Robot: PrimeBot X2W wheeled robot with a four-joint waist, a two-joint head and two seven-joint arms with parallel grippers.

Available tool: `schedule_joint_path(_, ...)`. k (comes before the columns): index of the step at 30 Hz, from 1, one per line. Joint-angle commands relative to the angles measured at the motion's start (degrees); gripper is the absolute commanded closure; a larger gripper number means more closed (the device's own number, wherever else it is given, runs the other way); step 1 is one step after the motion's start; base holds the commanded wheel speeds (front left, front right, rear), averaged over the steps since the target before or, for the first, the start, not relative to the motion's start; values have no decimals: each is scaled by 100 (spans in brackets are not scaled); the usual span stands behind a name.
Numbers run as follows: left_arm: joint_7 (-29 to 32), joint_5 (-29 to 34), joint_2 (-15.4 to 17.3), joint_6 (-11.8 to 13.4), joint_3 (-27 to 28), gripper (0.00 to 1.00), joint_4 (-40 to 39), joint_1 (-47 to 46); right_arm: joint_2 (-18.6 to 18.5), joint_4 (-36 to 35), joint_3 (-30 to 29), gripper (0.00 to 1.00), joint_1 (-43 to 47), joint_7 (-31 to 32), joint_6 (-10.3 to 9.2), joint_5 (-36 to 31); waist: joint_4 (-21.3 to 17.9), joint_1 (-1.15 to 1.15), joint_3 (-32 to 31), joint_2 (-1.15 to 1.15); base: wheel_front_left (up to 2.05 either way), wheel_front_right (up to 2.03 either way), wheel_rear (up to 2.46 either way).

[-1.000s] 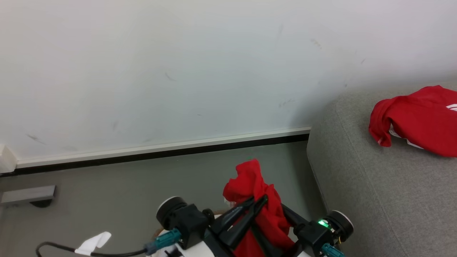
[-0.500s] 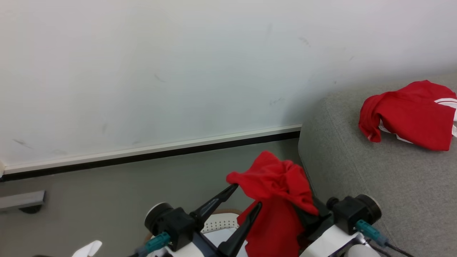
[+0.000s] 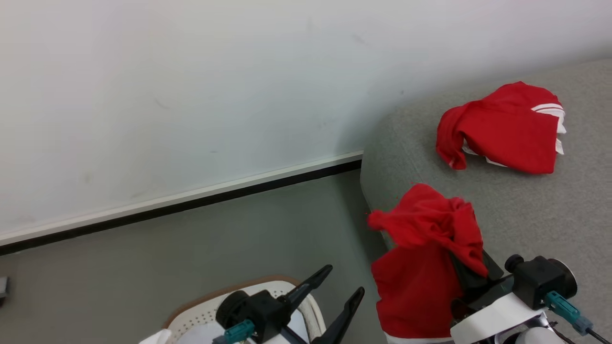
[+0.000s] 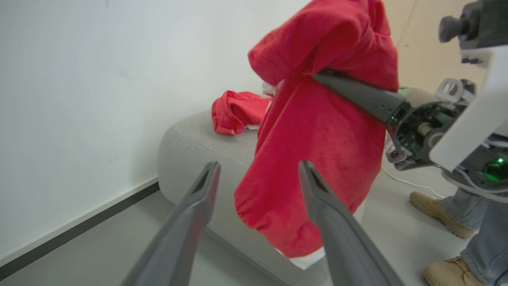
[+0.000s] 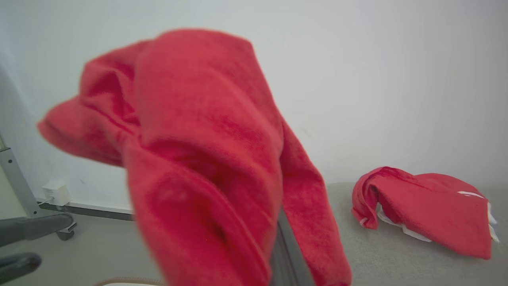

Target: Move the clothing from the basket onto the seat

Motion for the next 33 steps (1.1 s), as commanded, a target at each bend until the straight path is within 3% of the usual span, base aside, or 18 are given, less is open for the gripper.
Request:
schedule_joint_path(1,-22,21,-34,-12,33,0,77,15,-30,-75,-85,100,82,11,-15,-85,-188,0,98,-1,0,0,0)
schedule_joint_path(9,-27,152,-100,-81,175,0,120,24,70,-207,-419,100,313,-23,-15,-214,-560,0,245,-1,0,0,0)
schedule_joint_path(15,-28,226,-78,-112,219,0,144,2,136,-216,-573,100,326,-84,-15,-280,-592,0,385,-1,0,0,0)
schedule_joint_path(23,-27,271,3,-142,414,0,127,-197,237,-71,-1147,100,-152,-199,-15,-287,-305,0,940,-1,0,0,0)
schedule_joint_path(27,-26,316,78,-148,541,0,78,-373,285,146,-1533,100,-781,-221,-15,-203,-89,0,1420,-1,0,0,0)
schedule_joint_path(33,-26,373,162,-154,763,0,17,-704,55,653,-2311,100,-2201,-80,-15,-66,295,0,2182,-1,0,0,0)
